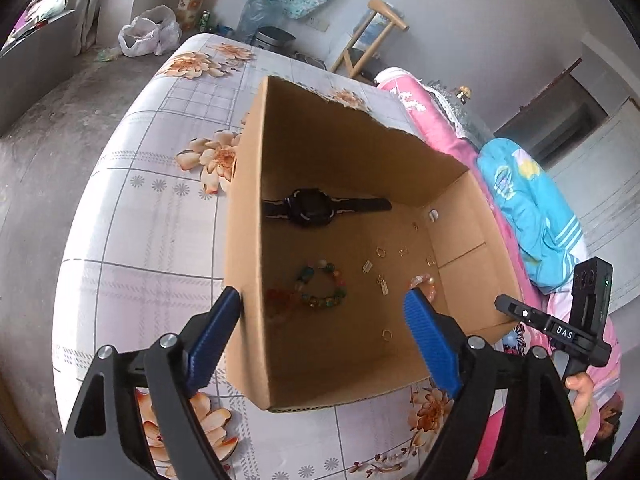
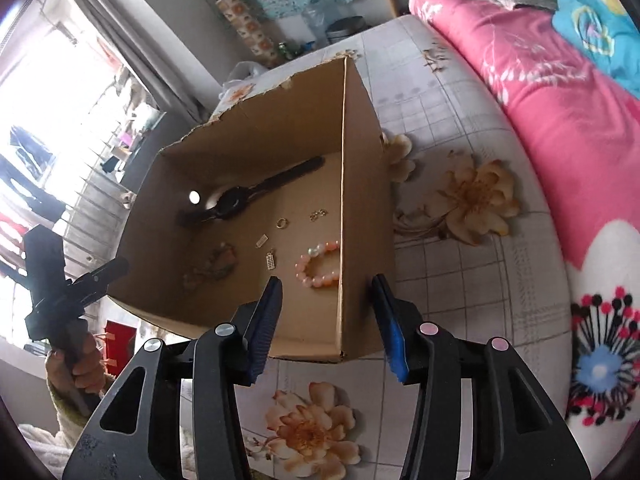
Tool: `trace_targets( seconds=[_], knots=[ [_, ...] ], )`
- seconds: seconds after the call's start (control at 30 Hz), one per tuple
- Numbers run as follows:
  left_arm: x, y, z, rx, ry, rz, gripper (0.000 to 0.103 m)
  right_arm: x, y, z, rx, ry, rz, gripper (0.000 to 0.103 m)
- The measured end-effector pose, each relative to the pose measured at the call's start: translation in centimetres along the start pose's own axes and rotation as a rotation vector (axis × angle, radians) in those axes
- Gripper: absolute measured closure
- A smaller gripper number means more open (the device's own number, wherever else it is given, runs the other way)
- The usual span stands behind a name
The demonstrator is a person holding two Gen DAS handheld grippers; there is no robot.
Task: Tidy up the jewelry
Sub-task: 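Withdraw both grippers back from the box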
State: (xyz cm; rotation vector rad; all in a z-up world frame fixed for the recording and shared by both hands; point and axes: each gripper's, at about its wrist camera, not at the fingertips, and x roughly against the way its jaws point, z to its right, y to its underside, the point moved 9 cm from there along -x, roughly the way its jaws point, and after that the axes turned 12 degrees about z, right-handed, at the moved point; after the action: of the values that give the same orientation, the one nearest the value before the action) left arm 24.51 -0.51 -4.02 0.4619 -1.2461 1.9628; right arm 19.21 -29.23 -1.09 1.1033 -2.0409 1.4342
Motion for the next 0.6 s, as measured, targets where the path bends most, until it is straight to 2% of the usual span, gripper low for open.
trace_targets(
  seconds=[0.17,0.47,0.6],
  knots=[
    [1.0,1.0,-0.1,-0.012,0.001,-0.010,0.021,1.5,1.5,-0.2,-0.008,0.024,0.004,0.059],
    [4.5,5.0,0.6,-0.016,0.022,-0.036,0.021,5.0,5.3,-0.2,-0.043,0.073,0.034,0.059],
    [5.4,5.8,0.6,-0.044,0.022,-0.016,0.021,6.0,5.9,-0.4,-0.042,0.078,0.081,0.058]
  ],
)
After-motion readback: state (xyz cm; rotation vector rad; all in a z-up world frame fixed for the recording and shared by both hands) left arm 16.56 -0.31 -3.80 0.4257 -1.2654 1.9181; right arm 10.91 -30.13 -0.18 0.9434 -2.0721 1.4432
